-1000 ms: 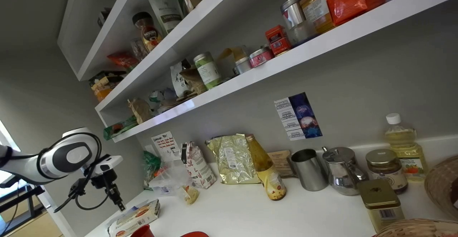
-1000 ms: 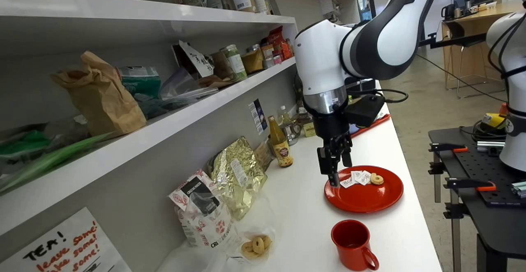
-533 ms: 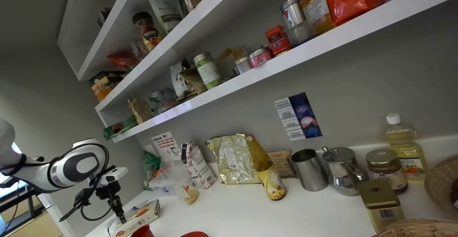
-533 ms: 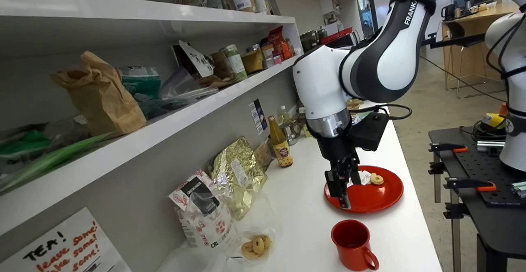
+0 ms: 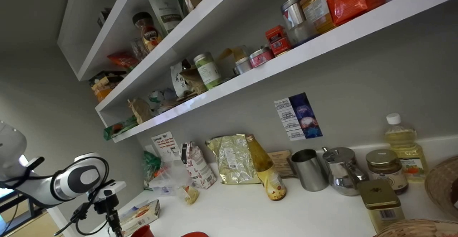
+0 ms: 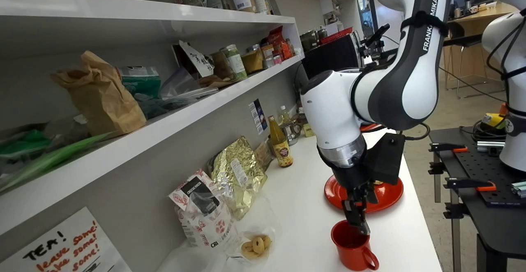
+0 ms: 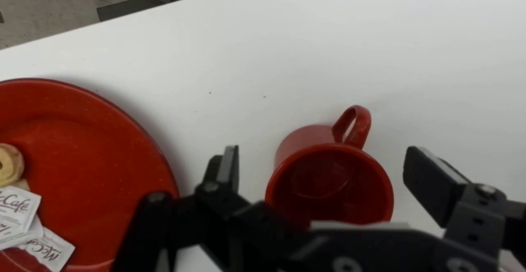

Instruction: Put the red cup on the plate

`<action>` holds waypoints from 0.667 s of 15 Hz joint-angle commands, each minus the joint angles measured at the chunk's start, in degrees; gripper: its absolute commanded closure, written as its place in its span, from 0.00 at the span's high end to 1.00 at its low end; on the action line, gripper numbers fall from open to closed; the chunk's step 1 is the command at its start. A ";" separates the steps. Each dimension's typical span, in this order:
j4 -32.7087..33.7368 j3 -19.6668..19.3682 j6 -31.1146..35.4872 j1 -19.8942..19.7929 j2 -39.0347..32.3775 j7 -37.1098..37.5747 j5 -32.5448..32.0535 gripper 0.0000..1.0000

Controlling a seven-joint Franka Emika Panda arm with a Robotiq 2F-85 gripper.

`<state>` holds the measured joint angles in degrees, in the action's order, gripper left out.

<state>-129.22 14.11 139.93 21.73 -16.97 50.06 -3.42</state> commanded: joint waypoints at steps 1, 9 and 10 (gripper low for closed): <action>2.12 -2.35 0.63 2.76 -3.21 3.90 -3.45 1.00; 5.52 -5.51 -0.08 3.36 -5.45 5.31 -5.64 1.00; 5.70 -5.62 0.08 3.29 -5.90 5.14 -5.34 1.00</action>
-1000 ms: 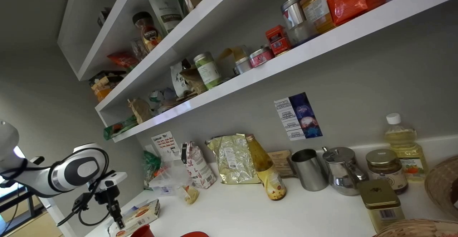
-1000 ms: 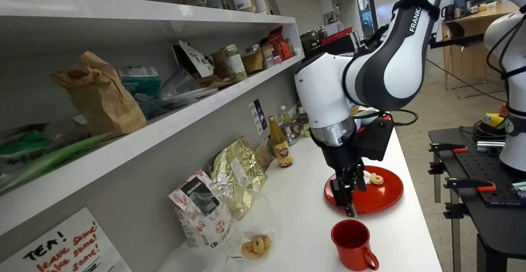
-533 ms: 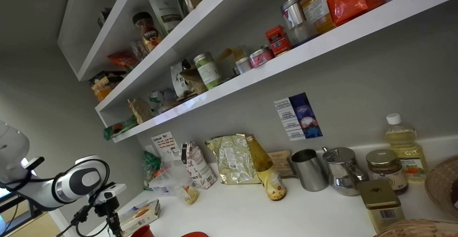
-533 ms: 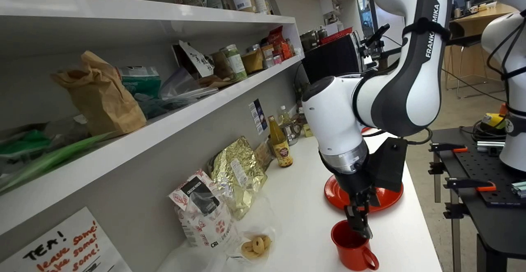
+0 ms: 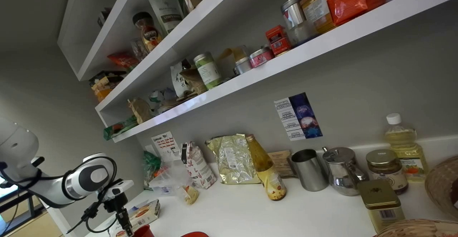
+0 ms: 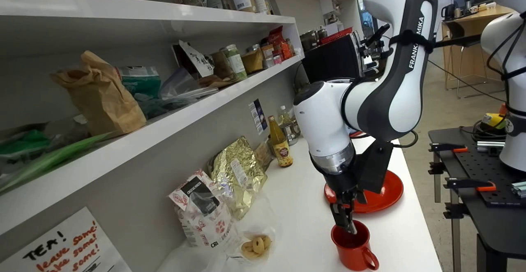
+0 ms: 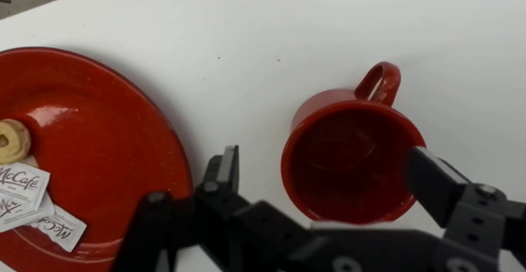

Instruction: Put the red cup on the plate

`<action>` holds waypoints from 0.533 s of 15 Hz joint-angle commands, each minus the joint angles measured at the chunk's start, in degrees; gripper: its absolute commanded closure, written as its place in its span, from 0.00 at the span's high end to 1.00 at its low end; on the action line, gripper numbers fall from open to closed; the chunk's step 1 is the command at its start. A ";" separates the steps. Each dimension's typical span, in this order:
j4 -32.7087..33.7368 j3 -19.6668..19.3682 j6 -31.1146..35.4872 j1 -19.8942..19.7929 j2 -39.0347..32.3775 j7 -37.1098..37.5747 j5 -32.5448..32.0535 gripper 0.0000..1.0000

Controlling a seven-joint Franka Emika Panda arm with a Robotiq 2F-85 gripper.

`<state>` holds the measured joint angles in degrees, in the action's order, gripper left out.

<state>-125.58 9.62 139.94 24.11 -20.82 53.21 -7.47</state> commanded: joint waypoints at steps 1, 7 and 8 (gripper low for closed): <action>2.12 -1.20 0.24 0.93 -2.62 1.90 -1.09 1.00; 2.02 -2.17 0.55 0.77 -5.94 1.31 -0.44 1.00; 2.06 -2.42 0.54 0.75 -6.36 1.24 -0.39 1.00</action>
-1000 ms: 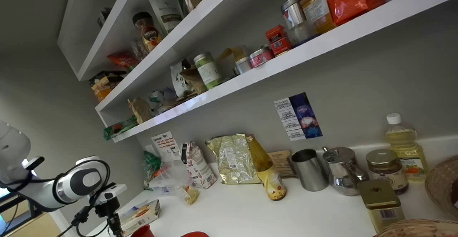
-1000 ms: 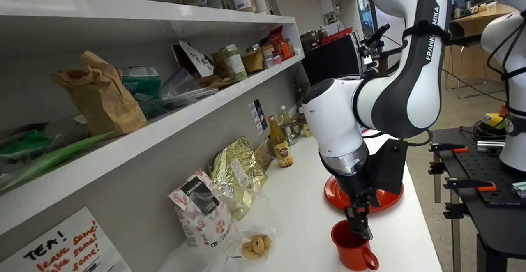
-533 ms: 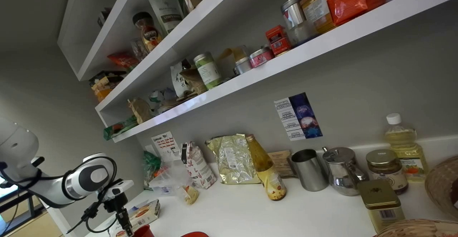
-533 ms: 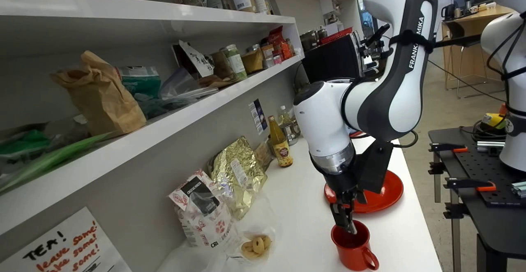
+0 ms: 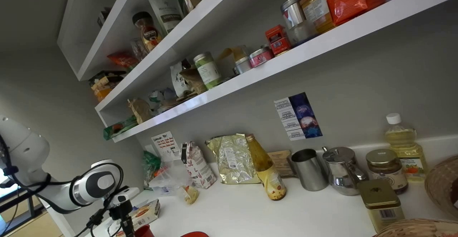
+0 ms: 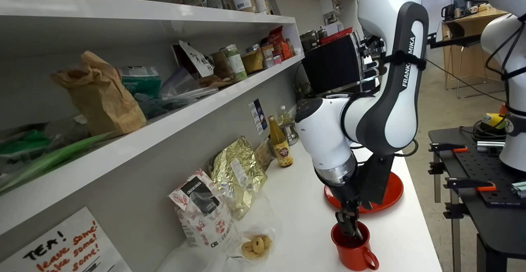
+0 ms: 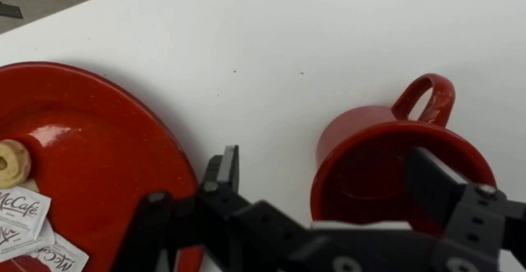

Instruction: Put the red cup on the plate

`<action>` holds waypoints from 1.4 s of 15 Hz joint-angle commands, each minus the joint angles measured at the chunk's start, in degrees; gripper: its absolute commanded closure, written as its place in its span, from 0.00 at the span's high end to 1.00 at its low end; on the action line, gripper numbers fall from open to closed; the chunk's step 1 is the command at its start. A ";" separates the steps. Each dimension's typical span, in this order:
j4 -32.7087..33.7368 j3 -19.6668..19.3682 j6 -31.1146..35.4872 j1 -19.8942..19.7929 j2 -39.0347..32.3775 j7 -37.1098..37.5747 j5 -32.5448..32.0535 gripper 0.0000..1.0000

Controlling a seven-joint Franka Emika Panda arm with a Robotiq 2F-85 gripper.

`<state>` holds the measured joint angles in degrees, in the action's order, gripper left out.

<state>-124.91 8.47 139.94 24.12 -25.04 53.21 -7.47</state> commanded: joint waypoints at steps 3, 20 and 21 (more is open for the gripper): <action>1.71 -2.21 0.49 0.49 -3.32 0.90 -0.25 1.00; 0.47 -4.74 0.31 -0.90 -2.81 0.36 0.96 0.01; 0.32 -4.69 0.17 -1.04 -1.91 0.34 1.09 0.02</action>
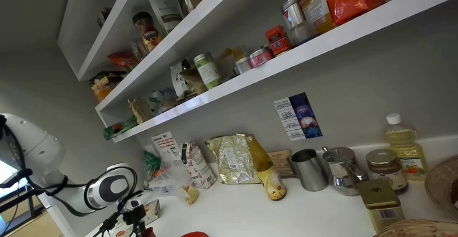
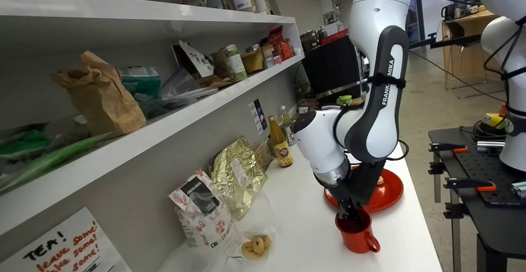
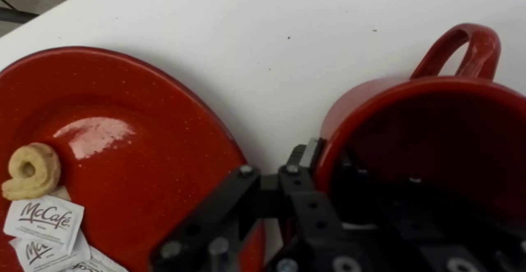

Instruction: Put the red cup on the plate

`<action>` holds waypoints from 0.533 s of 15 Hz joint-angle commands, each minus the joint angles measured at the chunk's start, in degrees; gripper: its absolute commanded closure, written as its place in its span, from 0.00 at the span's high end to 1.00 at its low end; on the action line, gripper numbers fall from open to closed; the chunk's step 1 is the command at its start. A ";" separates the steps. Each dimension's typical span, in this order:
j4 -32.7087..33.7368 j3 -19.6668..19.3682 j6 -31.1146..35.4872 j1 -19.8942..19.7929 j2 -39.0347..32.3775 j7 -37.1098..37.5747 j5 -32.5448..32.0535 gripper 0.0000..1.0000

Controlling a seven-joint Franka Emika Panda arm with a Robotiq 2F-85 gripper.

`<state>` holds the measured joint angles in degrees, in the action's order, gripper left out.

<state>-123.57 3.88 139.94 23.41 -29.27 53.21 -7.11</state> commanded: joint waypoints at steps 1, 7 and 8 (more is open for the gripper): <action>-1.26 0.03 0.05 -0.57 3.42 0.21 0.92 0.02; -2.82 0.25 -0.46 -1.94 12.81 0.51 0.28 0.02; -3.06 0.27 -0.51 -2.19 14.12 0.70 -0.13 0.02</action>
<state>-124.19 3.87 139.87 22.02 -20.87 53.21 -6.94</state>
